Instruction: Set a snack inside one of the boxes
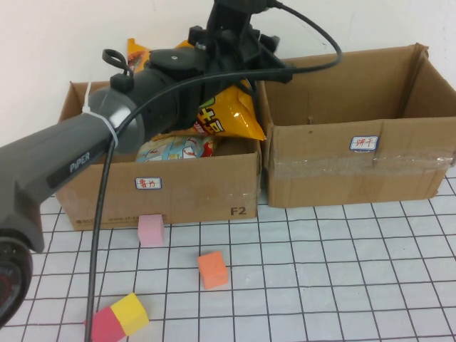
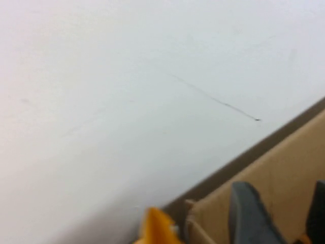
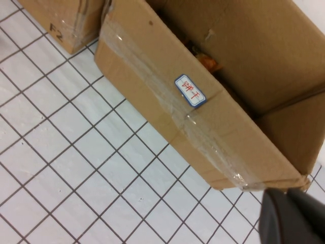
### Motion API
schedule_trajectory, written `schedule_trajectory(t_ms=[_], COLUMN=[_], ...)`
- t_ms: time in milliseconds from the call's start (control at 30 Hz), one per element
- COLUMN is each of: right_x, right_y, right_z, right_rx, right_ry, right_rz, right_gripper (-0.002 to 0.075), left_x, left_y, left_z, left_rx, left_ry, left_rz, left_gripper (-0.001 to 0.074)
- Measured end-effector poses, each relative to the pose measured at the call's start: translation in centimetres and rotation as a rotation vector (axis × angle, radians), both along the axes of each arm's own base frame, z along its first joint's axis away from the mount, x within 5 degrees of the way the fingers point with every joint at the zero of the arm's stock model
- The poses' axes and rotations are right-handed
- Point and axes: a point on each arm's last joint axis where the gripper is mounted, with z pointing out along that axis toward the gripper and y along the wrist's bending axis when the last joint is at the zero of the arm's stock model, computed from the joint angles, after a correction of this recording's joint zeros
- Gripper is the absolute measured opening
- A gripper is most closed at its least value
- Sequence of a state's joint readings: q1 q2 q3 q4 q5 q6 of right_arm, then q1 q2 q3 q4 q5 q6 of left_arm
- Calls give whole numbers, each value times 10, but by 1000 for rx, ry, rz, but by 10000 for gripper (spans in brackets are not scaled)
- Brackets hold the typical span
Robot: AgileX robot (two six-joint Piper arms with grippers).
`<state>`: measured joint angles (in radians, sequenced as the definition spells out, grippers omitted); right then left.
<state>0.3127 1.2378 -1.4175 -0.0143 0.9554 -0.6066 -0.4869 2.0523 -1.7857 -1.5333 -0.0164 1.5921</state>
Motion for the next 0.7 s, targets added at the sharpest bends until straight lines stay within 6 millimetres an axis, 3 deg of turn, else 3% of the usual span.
schedule_trajectory(t_ms=[200,300,500,700], right_x=[0,1,2,2], right_y=[0,0,0,0], right_z=[0,1,2,2], right_rx=[-13,-10,-10,-11], right_ry=[-7,-20,-34,-39], right_rz=[7,8,12,13], right_gripper=[-1,-1,-1,-1], left_x=[-4,-8,-27,-40], left_y=[19,32,50,65], left_z=[20,21,22,29], left_rx=[-24,92,286,369], left_ry=[-17,-34,-14,17], left_rz=[167,269,493,681], left_gripper=[141,124,18,1])
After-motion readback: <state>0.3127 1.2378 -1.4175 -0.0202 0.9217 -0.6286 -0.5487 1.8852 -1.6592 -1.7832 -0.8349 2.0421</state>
